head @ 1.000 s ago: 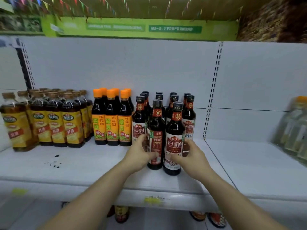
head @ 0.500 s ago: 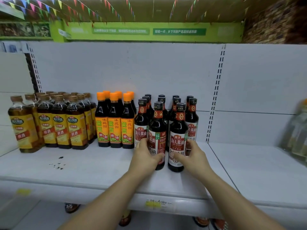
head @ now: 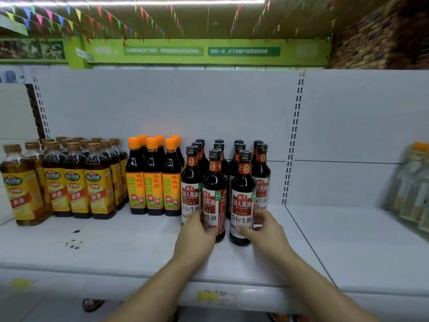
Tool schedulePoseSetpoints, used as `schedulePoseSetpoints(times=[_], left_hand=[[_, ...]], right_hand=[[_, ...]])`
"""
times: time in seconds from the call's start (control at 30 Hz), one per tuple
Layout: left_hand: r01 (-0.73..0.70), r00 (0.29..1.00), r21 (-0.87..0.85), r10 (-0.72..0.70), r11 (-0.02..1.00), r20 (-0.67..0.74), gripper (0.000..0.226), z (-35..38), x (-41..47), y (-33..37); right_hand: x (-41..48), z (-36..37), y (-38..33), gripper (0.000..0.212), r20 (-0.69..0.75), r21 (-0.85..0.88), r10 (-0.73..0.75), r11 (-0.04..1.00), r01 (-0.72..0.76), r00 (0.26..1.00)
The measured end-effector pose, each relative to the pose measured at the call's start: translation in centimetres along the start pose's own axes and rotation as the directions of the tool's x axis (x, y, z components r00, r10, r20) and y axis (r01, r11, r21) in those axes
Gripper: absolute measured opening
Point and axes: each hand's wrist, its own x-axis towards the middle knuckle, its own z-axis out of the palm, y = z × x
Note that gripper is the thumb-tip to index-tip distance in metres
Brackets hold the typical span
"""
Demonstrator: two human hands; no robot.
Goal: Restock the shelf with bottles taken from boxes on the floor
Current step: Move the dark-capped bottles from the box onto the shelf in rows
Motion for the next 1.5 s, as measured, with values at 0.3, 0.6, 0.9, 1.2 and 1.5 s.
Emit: schedulePoseSetpoints(times=[0.3, 0.6, 0.9, 1.2, 1.5], left_hand=[[0.011, 0.999, 0.204, -0.001, 0.979, -0.046, 0.047, 0.9, 0.2, 0.9], [0.029, 0.997, 0.354, -0.002, 0.935, -0.079, 0.038, 1.5, 1.1, 1.9], [0.069, 0.991, 0.476, -0.005, 0.877, -0.133, 0.044, 2.2, 1.5, 2.8], [0.11, 0.984, 0.507, -0.021, 0.855, -0.177, 0.048, 3.0, 1.7, 3.2], [0.124, 0.98, 0.502, -0.027, 0.856, -0.197, 0.049, 3.0, 1.4, 3.3]], right_hand=[[0.5, 0.2, 0.1, 0.056, 0.018, -0.01, -0.011, 1.0, 0.011, 1.0], [1.7, 1.0, 0.3, 0.049, 0.013, -0.024, -0.024, 0.999, 0.024, 1.0], [2.3, 1.4, 0.1, 0.048, 0.016, -0.058, -0.031, 0.998, 0.032, 0.999], [2.9, 1.5, 0.2, 0.049, 0.022, -0.08, -0.03, 0.996, 0.032, 0.999], [2.5, 1.7, 0.1, 0.045, 0.038, -0.079, -0.043, 0.996, 0.046, 0.998]])
